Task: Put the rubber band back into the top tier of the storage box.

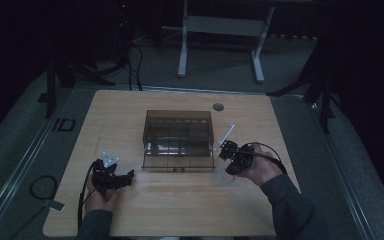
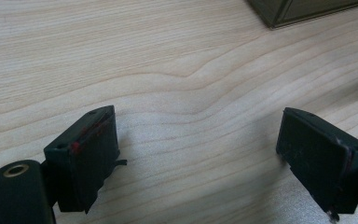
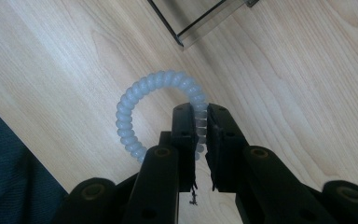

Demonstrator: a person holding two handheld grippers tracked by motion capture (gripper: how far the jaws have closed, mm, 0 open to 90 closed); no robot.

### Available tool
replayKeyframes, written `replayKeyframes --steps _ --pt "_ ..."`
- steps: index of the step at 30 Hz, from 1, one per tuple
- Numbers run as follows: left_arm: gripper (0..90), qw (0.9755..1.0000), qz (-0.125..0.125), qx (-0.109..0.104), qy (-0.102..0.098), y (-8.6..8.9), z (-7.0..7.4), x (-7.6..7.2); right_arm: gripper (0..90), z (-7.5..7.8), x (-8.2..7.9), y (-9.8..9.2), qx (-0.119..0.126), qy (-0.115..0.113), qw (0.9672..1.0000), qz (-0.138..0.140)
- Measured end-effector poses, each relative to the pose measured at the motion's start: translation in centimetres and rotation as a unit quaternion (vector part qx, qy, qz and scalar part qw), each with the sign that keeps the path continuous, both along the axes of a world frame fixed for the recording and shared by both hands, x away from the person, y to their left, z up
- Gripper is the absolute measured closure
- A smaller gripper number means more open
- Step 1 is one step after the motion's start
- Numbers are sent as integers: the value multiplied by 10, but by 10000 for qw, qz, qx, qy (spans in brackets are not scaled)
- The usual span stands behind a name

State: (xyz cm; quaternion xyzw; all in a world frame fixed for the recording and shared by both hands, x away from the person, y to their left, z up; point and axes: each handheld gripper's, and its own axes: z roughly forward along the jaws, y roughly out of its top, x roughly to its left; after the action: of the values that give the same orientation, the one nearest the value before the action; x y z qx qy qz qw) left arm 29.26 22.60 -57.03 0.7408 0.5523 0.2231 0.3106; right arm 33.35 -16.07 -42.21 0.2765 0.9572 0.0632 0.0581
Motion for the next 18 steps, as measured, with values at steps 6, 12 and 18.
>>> replayKeyframes --steps 6,12,18 --pt "127 10000 -2 1 1 0 0 0 819 4 2 3 -9 5 10000 -2" --pt "127 10000 -6 10 -2 0 0 0 819 9 3 5 -7 2 10000 35" --pt "127 10000 -5 10 -1 0 0 0 819 15 4 7 10 -6 10000 79"
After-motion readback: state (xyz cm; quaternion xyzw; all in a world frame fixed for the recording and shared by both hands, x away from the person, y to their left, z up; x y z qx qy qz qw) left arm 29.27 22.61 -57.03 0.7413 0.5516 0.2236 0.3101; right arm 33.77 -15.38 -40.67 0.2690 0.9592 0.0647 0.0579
